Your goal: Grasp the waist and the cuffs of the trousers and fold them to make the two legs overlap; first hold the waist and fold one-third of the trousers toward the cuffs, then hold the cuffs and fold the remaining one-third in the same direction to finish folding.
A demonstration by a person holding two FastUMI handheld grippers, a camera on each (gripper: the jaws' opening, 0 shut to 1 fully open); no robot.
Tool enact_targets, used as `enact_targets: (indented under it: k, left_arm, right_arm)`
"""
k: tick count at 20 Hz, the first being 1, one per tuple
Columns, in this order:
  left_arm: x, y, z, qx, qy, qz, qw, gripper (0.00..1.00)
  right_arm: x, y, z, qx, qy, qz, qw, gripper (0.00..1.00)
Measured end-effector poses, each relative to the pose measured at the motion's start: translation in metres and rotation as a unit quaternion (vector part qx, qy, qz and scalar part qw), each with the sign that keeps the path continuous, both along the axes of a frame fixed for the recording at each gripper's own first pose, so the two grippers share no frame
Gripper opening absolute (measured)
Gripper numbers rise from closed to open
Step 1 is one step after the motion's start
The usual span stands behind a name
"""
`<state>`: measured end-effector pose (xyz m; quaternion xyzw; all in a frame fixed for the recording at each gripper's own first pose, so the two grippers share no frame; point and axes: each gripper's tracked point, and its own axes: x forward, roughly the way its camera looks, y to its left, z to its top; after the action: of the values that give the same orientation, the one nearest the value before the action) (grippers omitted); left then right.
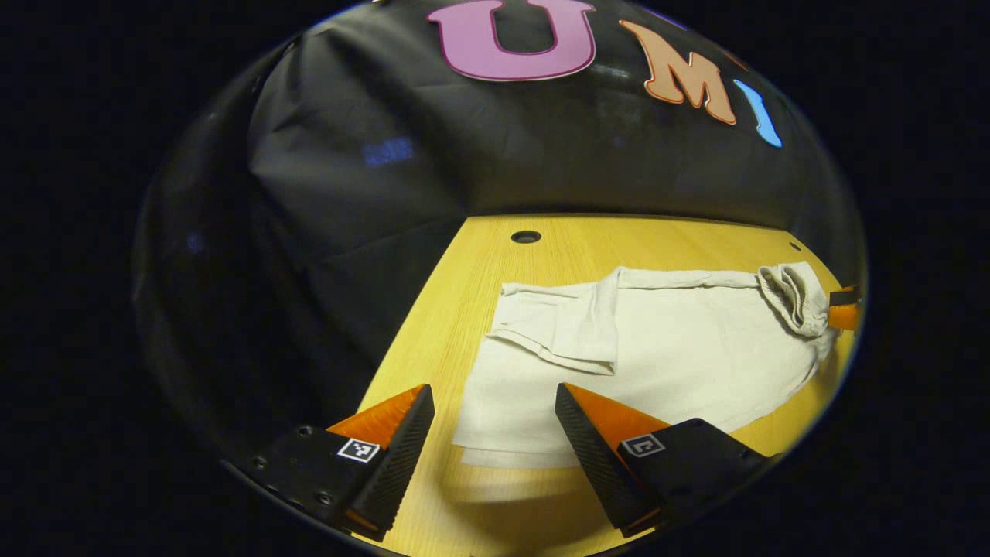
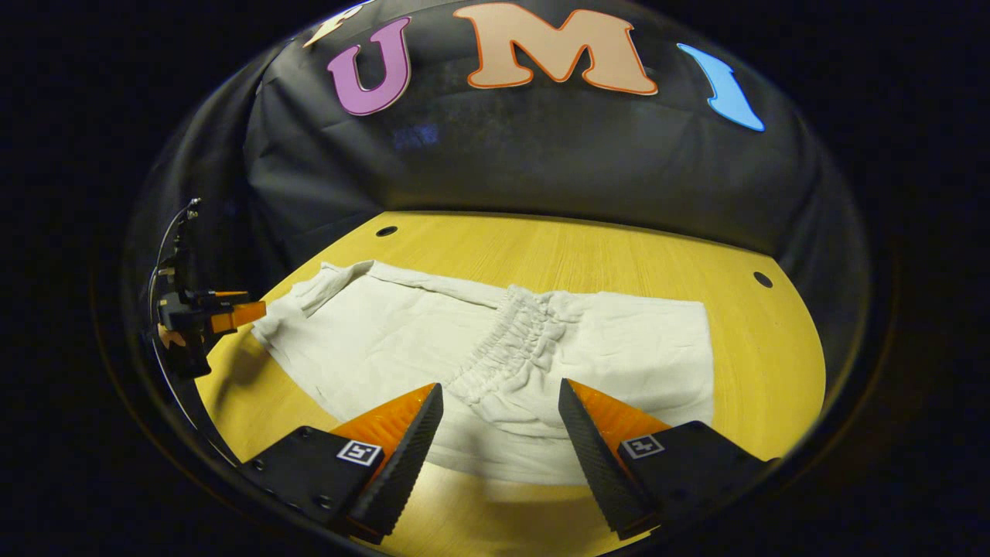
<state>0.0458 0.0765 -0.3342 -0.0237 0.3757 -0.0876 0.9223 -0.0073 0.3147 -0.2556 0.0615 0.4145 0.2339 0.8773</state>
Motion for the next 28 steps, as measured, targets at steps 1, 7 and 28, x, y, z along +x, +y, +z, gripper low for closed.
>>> enact_targets:
  k: [1,7,28]
  left_arm:
    - [0.0,-0.003,-0.01,-0.007,0.011,0.005,1.0,0.97]
    - [-0.006,-0.011,-0.033,-0.026,0.043,0.019,0.999,0.96]
    - [0.02,-0.065,0.044,-0.174,-0.01,0.076,0.982,0.0]
  right_arm:
    - [0.001,-0.005,0.0,-0.002,0.002,-0.008,1.0,0.91]
    - [0.0,-0.026,0.001,-0.011,0.006,-0.04,0.999,0.91]
    - [-0.009,-0.085,0.036,0.004,-0.024,-0.064,0.998,0.96]
